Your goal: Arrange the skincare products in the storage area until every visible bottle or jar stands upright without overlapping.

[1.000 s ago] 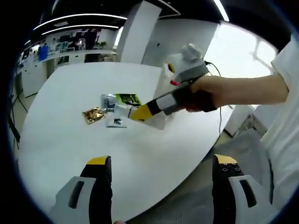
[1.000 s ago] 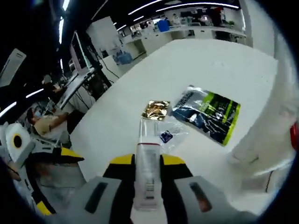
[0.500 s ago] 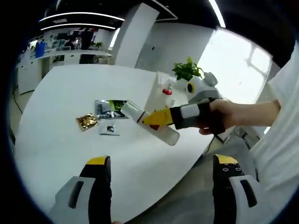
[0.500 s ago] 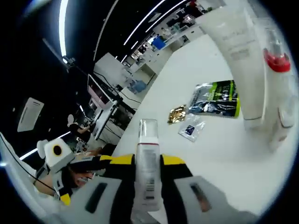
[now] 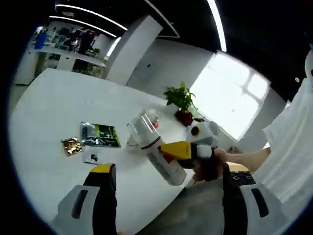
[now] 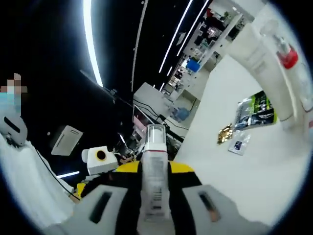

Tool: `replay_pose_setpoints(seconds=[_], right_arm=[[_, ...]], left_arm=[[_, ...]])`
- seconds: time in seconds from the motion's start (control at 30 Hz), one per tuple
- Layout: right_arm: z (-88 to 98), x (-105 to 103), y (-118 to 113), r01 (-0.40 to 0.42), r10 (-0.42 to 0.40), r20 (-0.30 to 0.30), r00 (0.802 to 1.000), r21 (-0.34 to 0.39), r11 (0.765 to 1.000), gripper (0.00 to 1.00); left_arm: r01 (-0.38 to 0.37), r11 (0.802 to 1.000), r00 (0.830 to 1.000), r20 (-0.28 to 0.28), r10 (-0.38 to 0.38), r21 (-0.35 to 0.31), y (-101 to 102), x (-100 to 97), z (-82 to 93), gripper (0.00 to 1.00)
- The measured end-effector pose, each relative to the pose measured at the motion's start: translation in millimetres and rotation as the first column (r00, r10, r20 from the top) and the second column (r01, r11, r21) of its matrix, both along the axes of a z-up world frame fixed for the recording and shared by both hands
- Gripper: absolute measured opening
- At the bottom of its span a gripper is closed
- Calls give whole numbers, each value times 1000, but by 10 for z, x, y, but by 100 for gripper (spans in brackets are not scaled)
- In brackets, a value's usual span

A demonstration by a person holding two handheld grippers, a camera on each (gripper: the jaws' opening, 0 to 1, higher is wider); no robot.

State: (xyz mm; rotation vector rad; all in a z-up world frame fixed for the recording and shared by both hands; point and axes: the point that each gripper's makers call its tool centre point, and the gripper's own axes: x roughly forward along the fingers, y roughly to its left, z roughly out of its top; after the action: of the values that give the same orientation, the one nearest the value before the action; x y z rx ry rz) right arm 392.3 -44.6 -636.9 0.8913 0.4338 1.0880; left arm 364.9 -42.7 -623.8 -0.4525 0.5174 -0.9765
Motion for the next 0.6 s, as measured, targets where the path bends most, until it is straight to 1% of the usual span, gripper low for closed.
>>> replay_pose_setpoints(seconds=[0.03, 0.13, 0.27, 0.33, 0.43, 0.53, 0.6], right_arm=[[36, -15, -4, 2, -2, 4, 1000, 19, 1000, 20], [89, -72, -18, -5, 4, 15, 1000, 41, 999, 20], [160, -148, -29, -25, 23, 38, 999, 67, 997, 20], [219, -190, -37, -36, 32, 55, 998, 88, 995, 20], [307, -245, -49, -50, 41, 78, 996, 118, 992, 20], [369, -300, -46, -70, 57, 98, 994, 139, 988, 20], [392, -336, -43, -89, 73, 111, 991, 146, 985, 20]], left_arm=[[5, 1000, 1000, 1, -5, -21, -19, 6, 53, 88], [25, 999, 1000, 15, -25, -42, -71, 28, 195, 86], [59, 996, 998, 22, -58, -64, -135, 40, 310, 82], [75, 994, 997, 13, -74, -84, -162, 52, 354, 78], [91, 991, 996, 9, -91, -93, -187, 59, 390, 70], [113, 987, 994, 4, -113, -117, -202, 52, 442, 58], [123, 982, 992, 8, -123, -145, -206, 59, 509, 50]])
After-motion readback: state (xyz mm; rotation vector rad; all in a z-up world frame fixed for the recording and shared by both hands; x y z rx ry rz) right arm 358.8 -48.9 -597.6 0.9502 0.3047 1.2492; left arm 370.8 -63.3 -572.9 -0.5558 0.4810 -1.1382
